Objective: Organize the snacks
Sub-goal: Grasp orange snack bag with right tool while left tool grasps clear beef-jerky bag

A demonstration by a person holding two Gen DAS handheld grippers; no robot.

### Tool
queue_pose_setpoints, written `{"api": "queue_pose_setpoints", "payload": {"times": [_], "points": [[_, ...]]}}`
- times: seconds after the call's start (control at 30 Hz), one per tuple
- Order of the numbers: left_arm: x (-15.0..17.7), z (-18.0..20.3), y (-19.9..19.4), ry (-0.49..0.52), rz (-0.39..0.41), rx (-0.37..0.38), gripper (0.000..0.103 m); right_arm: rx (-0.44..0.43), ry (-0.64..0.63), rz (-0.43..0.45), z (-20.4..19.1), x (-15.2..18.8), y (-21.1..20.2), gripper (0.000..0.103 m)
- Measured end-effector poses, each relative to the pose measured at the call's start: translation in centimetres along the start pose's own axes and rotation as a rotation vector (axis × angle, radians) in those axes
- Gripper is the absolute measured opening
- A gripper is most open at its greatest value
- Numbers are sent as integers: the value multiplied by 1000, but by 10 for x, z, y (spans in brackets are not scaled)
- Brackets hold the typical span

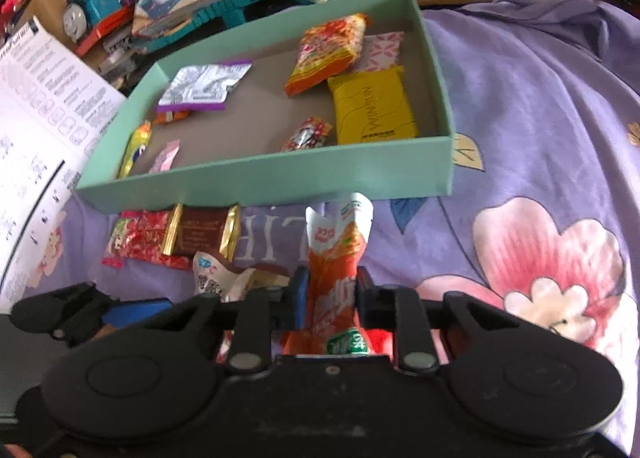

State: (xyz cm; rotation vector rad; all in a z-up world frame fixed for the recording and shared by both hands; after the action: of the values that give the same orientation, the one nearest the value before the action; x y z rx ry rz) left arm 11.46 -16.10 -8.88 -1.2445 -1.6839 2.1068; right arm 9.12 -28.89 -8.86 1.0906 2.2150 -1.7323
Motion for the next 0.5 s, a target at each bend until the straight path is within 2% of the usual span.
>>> {"api": "queue_pose_setpoints", "payload": {"times": [0.1,0.17,0.23,0.37,0.4,0.5], "points": [[-2,6,-1,44,16,-26,74,4,28,21,10,1,-9,23],[-5,3,-3,26,16,-23,64,8,43,27,16,2,-12,23],[-7,0,-3,14,2,-8,64,11,54,36,20,4,-15,23],[-5,10,-8,45,8,-28,64,11,65,47,26,7,-20,23],[-4,13,-9,52,10,-23,57,11,68,50,27,8,-21,23],[-4,17,-17,54,33,-34,53,9,78,58,30,11,-26,23]]}}
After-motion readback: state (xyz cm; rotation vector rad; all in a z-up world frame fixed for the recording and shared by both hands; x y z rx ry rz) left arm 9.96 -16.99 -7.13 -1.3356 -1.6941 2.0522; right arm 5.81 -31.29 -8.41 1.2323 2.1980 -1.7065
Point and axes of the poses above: each gripper's, at about its wrist camera, not at the fingertips, and y roughly the way its jaws point, z to its right, x to its underside, the point moved 1 cm from there along y, roughly the way its jaws point, and after that the axes turned 9 degrees about y, right-handed, at the moved point
